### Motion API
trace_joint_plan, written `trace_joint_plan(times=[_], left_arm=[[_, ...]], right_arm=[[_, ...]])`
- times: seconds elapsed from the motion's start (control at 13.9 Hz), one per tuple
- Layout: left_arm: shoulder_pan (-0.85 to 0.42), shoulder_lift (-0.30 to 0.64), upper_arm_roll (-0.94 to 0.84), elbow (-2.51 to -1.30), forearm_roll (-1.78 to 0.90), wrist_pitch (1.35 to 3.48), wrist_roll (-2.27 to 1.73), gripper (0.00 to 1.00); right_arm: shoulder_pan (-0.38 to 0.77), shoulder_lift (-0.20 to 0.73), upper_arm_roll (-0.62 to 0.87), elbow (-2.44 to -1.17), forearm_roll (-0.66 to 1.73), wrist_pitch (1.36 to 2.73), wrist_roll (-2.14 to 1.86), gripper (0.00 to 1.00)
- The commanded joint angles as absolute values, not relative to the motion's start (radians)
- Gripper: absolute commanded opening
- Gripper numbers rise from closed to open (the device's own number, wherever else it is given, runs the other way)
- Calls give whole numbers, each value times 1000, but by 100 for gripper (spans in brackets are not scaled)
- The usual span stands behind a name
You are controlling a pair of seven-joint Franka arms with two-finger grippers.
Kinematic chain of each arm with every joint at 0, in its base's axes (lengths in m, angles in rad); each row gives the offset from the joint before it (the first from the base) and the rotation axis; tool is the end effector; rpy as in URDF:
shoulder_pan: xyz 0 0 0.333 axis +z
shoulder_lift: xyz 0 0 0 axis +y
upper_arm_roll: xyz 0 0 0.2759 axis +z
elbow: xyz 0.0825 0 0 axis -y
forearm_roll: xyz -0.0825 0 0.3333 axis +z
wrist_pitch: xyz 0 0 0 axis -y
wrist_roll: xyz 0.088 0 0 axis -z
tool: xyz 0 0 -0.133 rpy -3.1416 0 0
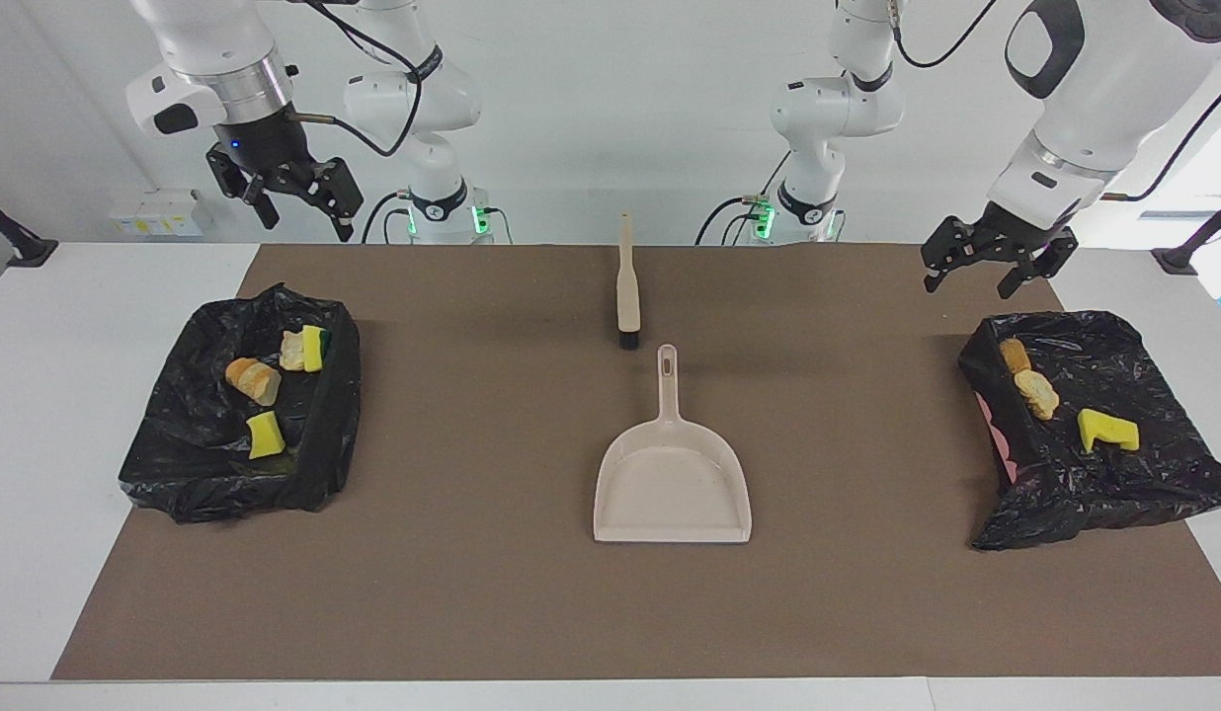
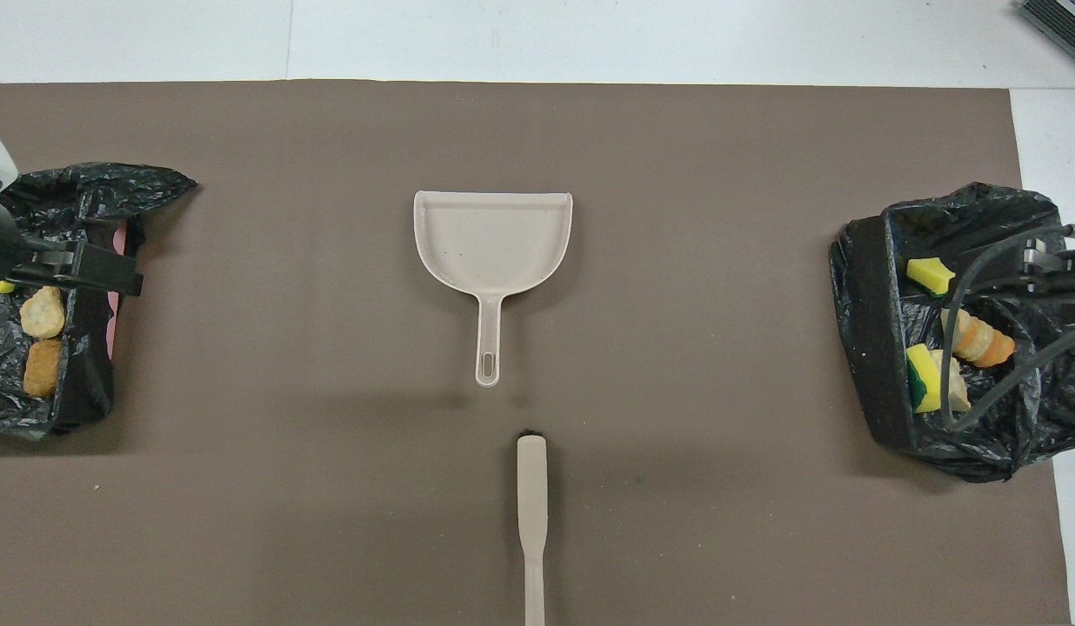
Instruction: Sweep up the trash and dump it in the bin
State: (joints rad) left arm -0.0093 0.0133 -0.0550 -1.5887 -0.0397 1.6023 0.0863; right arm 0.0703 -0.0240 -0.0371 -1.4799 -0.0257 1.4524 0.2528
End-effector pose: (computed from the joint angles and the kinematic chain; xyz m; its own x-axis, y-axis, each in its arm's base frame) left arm 0.5085 -0.0378 0.5470 0.9889 -0.1487 0.0038 -0.1488 -0.9881 0.0402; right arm 0.4849 0.0122 0.5977 0.9753 -0.2207 0.0028 -0.2207 -0.9750 0.0247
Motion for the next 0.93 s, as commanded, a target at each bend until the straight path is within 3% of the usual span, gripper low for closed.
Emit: trace_joint_plan(times=[0.0, 0.86], left_arm=[[-12, 6, -51, -1580, -29, 1575, 74, 100], [-11, 15, -44, -1545, -28, 1506, 140, 100]], right_arm=[[61, -38, -35, -1497, -21, 1459, 222, 100], [60, -38, -38, -1499, -20, 1457, 222, 100]])
